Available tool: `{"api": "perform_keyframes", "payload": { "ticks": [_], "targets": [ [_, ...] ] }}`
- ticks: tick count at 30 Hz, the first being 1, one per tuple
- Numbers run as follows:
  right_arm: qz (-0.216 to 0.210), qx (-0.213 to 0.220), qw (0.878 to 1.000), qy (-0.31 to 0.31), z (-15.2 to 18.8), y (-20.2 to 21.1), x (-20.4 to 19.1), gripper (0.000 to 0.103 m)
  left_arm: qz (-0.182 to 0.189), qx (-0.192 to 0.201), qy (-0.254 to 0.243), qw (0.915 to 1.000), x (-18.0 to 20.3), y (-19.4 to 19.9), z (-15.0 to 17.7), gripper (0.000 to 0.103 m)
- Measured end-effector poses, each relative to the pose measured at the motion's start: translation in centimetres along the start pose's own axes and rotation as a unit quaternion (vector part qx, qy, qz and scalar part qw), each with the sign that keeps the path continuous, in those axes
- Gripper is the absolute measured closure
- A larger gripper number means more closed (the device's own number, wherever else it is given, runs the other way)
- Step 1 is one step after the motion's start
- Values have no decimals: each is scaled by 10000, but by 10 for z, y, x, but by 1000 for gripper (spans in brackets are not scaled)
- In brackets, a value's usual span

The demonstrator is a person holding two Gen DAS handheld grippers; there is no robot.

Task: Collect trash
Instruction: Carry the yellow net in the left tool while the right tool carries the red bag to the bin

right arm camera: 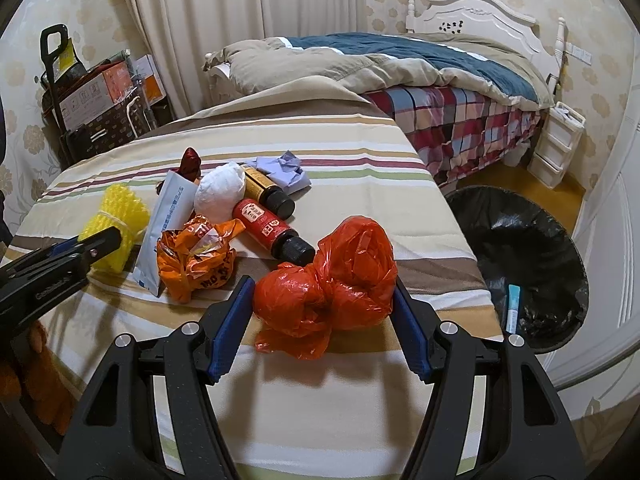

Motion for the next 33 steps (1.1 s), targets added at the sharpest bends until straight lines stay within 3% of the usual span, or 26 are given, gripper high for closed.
{"api": "perform_keyframes", "payload": {
  "ticks": [7,14,25,33],
  "targets": [
    [103,116,9998,-88,-2,9,12,38,205,355,31,9992,10,32,-5,59],
    [377,209,9987,-253,-1,21,40,38,625,468,-138,9969,49,45,-6,59],
    [913,314,9931,-661,-3,27,113,38,1046,337,-604,9921,131,21,-4,59],
    [1147,217,9884,-973,0,7,175,38,1232,176,-1022,9869,197,-5,5,59]
  ]
}}
Point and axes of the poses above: each gripper's, at about its wrist camera, not at the fingertips, and y roughly against the way its jaws point, x to its right, z to its underside, the point moved 2 cm from there along -y, roughly the way its jaws point, and after that the axes turned 9 degrees about y, right-handed, at the moved point
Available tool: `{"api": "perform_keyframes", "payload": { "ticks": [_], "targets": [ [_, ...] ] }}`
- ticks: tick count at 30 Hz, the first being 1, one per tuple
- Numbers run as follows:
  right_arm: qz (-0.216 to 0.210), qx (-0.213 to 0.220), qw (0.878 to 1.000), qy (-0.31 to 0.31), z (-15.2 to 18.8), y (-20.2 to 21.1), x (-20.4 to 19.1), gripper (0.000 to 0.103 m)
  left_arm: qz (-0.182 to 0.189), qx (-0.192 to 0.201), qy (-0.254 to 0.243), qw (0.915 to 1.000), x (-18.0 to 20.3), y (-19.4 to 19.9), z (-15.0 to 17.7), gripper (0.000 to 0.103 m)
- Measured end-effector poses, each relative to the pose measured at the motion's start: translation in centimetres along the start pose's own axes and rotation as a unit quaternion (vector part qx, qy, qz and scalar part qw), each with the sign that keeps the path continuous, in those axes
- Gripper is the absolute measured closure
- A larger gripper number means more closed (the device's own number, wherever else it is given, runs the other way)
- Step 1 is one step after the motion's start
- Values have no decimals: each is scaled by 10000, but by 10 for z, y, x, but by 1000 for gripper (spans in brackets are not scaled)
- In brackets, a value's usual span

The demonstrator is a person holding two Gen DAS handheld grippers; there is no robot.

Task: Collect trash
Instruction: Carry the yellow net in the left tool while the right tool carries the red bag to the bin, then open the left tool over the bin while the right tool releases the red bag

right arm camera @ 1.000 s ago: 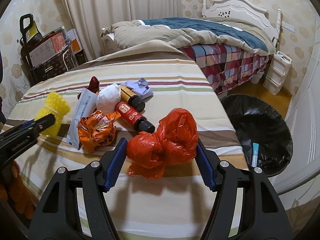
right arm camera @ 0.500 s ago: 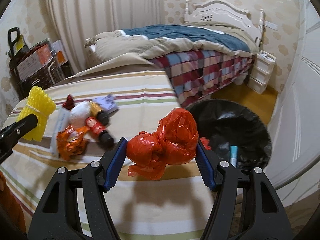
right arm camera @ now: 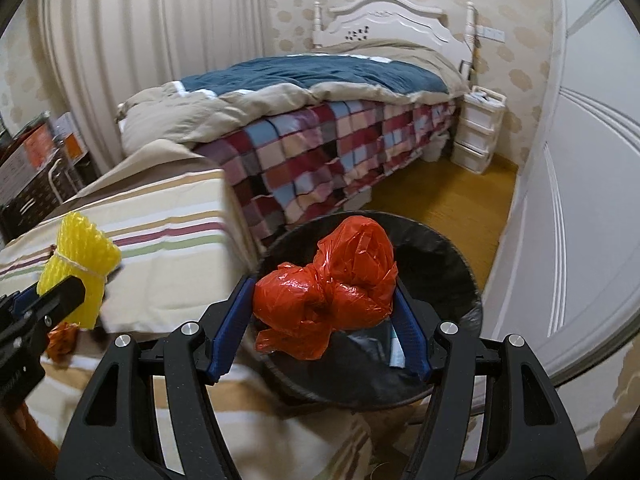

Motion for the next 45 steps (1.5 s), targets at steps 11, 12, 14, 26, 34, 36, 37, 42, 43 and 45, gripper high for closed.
{"api": "perform_keyframes", "payload": {
  "ticks": [11,12,14,26,34,36,37,42,43,45],
  "targets": [
    [143,-258,9993,-225,6,-42,47,38,58,-393,-340,9986,53,-61,-3,59],
    [150,-275,9992,-251,7,-46,52,38,52,-403,-373,9985,57,-64,-4,59],
    [160,-301,9990,-295,7,-51,57,38,41,-442,-438,9981,64,-70,-4,59],
    [164,-307,9988,-330,2,-64,74,26,-142,-566,-589,9966,85,-95,-5,44],
    [276,-244,9983,-444,3,-61,83,23,-210,-428,-504,9976,81,-86,-6,25],
    [286,-238,9983,-457,4,-59,82,23,-228,-387,-471,9979,78,-82,-6,24],
    [288,-233,9983,-457,3,-57,81,23,-232,-375,-458,9980,77,-81,-7,23],
    [292,-181,9984,-454,6,-45,75,23,-284,-291,-416,9983,69,-69,-6,23],
    [283,-166,9984,-457,7,-42,73,23,-297,-272,-393,9984,65,-65,-6,23],
    [254,-139,9985,-454,6,-37,68,23,-322,-259,-342,9986,59,-61,-6,23]
  ]
}}
Point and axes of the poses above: each gripper's, at about its wrist camera, not at the fingertips, and y roughly against the way its jaws point, x to its right, z to its underside, the point moved 2 cm from there along -y, roughly the way its jaws point, and after that the axes turned 9 degrees about y, right-handed, at the moved point
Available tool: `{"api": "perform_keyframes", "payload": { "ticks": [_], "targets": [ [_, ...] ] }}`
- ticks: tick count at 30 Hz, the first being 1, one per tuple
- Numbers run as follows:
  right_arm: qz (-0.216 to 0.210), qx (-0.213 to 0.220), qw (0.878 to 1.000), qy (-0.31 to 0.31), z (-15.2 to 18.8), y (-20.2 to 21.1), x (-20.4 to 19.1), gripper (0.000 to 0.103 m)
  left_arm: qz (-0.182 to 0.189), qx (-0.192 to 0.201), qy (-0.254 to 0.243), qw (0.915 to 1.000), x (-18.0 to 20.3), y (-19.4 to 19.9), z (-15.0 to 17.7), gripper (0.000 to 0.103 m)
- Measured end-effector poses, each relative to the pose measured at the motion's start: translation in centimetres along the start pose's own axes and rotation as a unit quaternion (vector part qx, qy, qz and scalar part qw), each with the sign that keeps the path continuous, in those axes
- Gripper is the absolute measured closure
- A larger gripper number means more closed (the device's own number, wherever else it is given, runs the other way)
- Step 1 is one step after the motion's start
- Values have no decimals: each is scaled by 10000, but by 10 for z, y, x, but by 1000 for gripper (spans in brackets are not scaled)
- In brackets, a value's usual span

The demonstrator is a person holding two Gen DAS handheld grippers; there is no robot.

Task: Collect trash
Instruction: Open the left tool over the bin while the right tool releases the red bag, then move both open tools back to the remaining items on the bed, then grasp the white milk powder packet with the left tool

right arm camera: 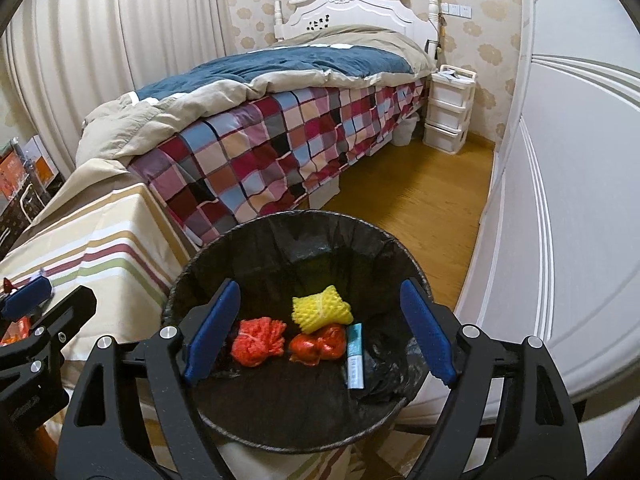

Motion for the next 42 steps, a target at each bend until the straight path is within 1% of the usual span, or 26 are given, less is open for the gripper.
{"api": "perform_keyframes", "payload": {
  "ticks": [5,9,14,26,34,39,42],
  "targets": [
    [-132,48,9999,49,4,13,-18,23,-79,32,140,9999,-21,14,4,23],
    [-305,9,9995,70,10,22,-39,23,-205,122,190,9995,-39,29,10,23],
    [-523,-19,9986,115,19,33,-63,23,-343,187,378,9985,-67,47,17,23],
    [-980,-86,9933,603,35,52,-135,23,-772,317,758,9936,-131,81,39,23],
    [-1160,-115,9888,936,40,57,-174,23,-1141,209,1149,9866,-183,83,49,23],
    [-1219,-146,9861,1120,41,57,-194,23,-1233,122,1292,9838,-206,80,54,23],
    [-1229,-156,9852,1185,42,57,-201,23,-1168,35,1320,9843,-214,78,57,23]
  ]
}}
Point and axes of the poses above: each gripper's, at about its wrist camera, not at the fingertips, and y roughly against the way its jaws point, x to its right, z to its underside, the point moved 2 cm from there along -y, roughly the way its jaws point, and after that the axes turned 9 degrees about y, right-handed, at the moved point
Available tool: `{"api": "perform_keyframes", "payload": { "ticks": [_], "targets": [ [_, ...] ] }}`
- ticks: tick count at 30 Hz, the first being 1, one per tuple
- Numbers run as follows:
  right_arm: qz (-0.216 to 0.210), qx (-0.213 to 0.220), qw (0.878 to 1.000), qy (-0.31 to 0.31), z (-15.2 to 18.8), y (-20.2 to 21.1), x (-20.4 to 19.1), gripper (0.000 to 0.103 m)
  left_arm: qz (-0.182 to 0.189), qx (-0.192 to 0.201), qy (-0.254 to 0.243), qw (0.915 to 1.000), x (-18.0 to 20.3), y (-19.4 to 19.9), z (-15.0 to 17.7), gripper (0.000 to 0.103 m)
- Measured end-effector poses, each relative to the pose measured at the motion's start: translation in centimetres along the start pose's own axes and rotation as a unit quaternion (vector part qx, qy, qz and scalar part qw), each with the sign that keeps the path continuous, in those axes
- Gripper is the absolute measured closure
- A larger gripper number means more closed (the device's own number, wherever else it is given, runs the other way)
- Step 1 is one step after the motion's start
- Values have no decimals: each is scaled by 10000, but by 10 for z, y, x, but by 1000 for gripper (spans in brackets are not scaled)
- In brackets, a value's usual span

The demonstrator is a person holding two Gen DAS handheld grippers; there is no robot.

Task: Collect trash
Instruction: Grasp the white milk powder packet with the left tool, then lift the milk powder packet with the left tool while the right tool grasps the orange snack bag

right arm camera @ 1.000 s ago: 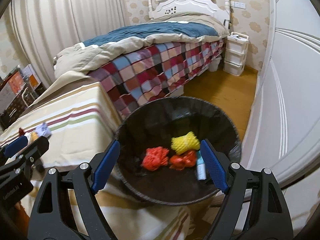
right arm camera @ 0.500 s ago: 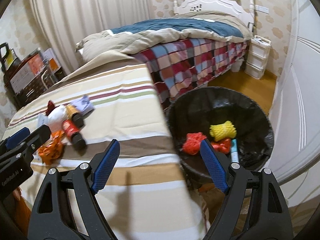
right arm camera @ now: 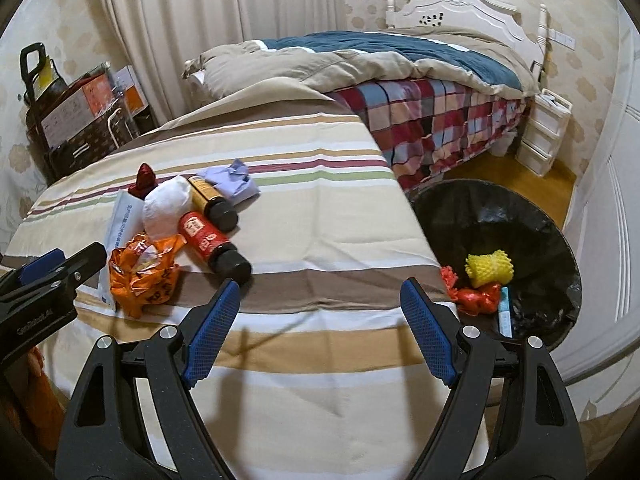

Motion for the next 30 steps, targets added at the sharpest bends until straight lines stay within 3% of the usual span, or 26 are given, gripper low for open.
{"api": "perform_keyframes", "payload": {
  "ticks": [9,16,22,24,30],
  "targets": [
    [13,-72,9999,73,-1,-3,-5,23,202,-214,-206,9994,8,-8,1,23],
    [3,-74,10000,54,0,-4,-6,23,381,-611,-212,9972,8,-21,0,46],
    [13,-62,10000,60,1,-4,-6,23,456,-639,-360,9963,11,-17,5,64],
    [16,-58,10000,59,0,-4,-6,23,471,-634,-379,9962,12,-16,6,79],
    [-16,-51,9999,111,1,-1,-11,23,566,-623,-278,9961,6,-8,9,81]
  ]
}}
Point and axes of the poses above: each gripper's, at about its wrist camera, not at the fingertips, and y roughly against the way its jaws point, x to its right, z to its underside, the point moved 2 cm from there along -y, roughly the way its jaws point, and after that the axes turned 9 degrees about y, right-handed, at the moved point
